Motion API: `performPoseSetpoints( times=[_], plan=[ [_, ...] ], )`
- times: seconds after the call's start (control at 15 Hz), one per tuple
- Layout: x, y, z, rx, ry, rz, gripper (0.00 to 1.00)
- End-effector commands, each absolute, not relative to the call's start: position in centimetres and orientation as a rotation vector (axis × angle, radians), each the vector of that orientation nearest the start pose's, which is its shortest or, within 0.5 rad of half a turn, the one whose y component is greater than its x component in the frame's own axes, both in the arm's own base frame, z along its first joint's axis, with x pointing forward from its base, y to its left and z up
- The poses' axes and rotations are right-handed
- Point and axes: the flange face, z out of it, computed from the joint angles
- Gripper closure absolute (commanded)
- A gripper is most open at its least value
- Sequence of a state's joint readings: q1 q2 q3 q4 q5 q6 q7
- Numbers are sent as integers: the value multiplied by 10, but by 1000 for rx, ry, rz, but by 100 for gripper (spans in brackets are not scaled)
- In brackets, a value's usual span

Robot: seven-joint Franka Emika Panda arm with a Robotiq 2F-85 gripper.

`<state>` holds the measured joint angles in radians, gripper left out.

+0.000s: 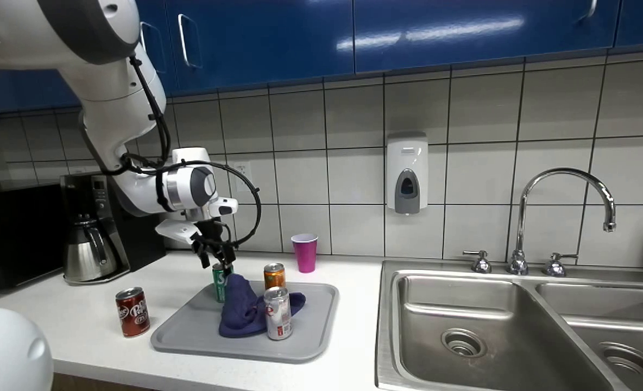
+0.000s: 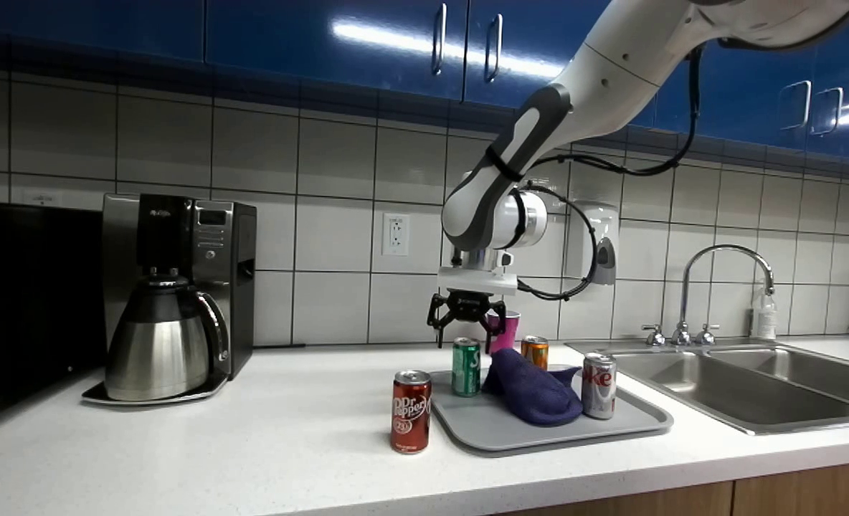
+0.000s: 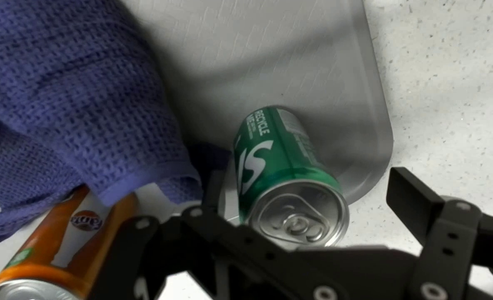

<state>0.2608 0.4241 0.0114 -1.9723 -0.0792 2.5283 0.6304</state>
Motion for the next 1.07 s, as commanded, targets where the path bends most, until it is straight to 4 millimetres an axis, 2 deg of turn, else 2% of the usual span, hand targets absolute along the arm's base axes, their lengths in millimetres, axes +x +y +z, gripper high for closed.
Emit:
performPoseSetpoints(
  times=[0.0,0.47,0.53,0.67,0.87,1.0],
  plan=[
    [615,169,264,-3102,511,-194,0],
    [622,161,262,-3111,537,-188,0],
    [622,161,261,-3111,537,-185,25],
    [623,160,260,-3113,540,-180,34],
    [624,161,260,-3113,540,-179,60],
    [624,163,262,-3112,537,-179,62]
  ],
)
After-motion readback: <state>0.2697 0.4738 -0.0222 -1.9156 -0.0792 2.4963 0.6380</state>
